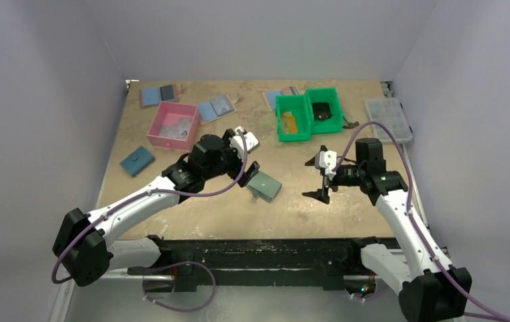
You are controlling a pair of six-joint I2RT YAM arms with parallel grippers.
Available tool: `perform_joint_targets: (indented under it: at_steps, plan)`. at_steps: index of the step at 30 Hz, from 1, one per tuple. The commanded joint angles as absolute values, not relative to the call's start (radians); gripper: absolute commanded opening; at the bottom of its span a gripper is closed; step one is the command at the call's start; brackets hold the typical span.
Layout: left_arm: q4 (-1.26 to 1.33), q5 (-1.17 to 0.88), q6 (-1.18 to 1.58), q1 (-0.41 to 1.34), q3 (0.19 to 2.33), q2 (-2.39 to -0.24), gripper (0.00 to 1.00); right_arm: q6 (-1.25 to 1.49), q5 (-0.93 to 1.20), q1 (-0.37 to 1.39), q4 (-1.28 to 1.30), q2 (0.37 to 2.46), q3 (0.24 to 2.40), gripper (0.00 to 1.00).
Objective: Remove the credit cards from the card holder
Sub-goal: Open the card holder at the center of the board.
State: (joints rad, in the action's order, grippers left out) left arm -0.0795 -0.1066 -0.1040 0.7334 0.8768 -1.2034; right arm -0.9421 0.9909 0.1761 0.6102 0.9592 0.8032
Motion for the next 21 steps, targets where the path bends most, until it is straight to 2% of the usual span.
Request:
perform_joint_targets:
  at_steps: [1, 9, 11, 13, 21]
  plan:
    - [0.065, -0.229, -0.256, 0.729, 0.793, -1.205, 0.92, -1.024, 1.054, 0.137, 0.56, 0.908, 0.74, 0.99]
    - [0.168, -0.296, -0.36, 0.729, 0.678, -1.187, 0.92, -1.034, 1.077, 0.096, 0.552, 0.907, 0.712, 0.99]
    - [0.169, -0.326, -0.398, 0.73, 0.665, -1.19, 0.98, -1.04, 1.071, 0.093, 0.548, 0.908, 0.704, 0.99]
    - [0.163, -0.336, -0.422, 0.73, 0.661, -1.193, 0.99, -1.047, 1.063, 0.091, 0.548, 0.906, 0.698, 0.99]
    - [0.182, -0.367, -0.516, 0.731, 0.644, -1.22, 0.95, -1.063, 1.076, 0.085, 0.539, 0.916, 0.676, 0.99]
